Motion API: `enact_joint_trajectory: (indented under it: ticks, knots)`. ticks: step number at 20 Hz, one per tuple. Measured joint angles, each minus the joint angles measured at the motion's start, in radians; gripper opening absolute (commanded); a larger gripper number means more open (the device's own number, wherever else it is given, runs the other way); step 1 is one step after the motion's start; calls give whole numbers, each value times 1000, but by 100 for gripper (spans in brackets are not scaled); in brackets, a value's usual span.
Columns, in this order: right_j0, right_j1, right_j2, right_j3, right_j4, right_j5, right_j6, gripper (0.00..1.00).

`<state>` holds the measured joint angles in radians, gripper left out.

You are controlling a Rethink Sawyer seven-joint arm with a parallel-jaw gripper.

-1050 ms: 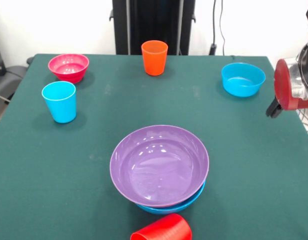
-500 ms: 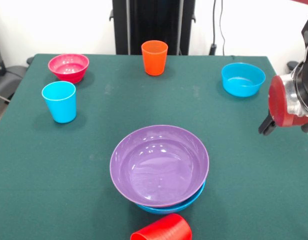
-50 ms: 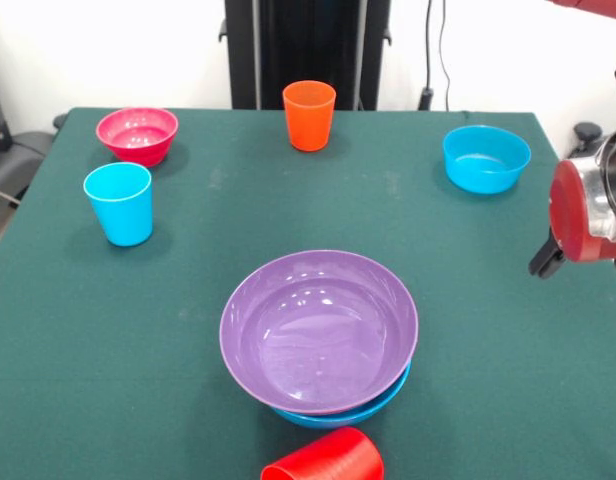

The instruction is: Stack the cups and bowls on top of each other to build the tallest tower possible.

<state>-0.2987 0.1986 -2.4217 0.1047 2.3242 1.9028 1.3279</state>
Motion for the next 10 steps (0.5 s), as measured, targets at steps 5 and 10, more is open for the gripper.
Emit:
enact_joint_trajectory:
  ticks: [5, 10]
  knots:
    - [0, 2, -4, 0, 21, -8, -8, 100]
    - [0, 3, -5, 0, 33, -33, -9, 100]
